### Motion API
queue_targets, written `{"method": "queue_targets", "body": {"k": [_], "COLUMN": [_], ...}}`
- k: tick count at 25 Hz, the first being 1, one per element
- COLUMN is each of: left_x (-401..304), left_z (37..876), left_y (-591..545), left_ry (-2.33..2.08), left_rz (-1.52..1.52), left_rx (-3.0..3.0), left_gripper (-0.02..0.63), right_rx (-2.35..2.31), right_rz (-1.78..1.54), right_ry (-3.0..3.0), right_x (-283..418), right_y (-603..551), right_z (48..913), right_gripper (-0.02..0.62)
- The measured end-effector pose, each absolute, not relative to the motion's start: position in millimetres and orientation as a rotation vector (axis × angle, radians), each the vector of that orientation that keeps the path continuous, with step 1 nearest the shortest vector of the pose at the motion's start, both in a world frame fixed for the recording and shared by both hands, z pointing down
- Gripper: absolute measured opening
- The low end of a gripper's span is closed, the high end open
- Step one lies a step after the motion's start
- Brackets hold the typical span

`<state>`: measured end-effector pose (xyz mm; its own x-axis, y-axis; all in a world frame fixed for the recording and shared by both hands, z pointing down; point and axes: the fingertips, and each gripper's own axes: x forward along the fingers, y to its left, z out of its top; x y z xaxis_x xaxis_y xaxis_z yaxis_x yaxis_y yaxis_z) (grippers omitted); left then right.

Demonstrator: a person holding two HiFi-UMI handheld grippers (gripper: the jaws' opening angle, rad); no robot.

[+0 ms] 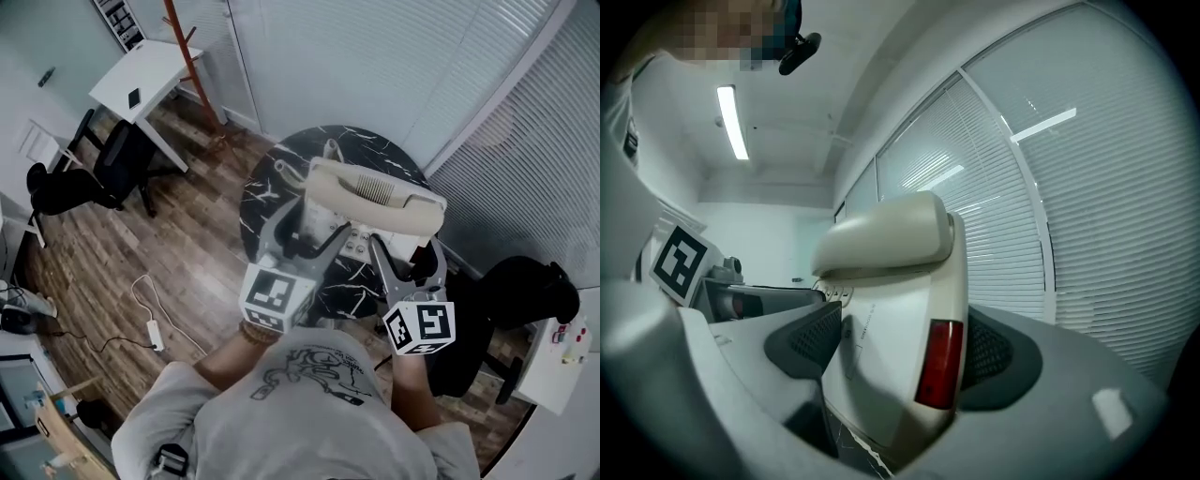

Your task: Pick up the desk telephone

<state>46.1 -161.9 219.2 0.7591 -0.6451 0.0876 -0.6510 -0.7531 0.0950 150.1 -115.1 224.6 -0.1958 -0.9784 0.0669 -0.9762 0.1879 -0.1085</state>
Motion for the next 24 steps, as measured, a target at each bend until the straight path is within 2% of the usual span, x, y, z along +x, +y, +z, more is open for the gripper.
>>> {"method": "queue_targets", "body": {"k": [24], "left_x": [48.9], "left_z": [235.3], "left_y": [-165.9], "left_ry": [-1.061], "left_rz": [0.127], "left_rx": [2.802], "left_gripper": [0.334], "right_rx": [-2.014], "right_rz": [-0.301], "right_ry": [2.373], "right_x": [154.3], "right_y": [-118.3], "right_z": [240.4], "right_gripper": [0.371]}}
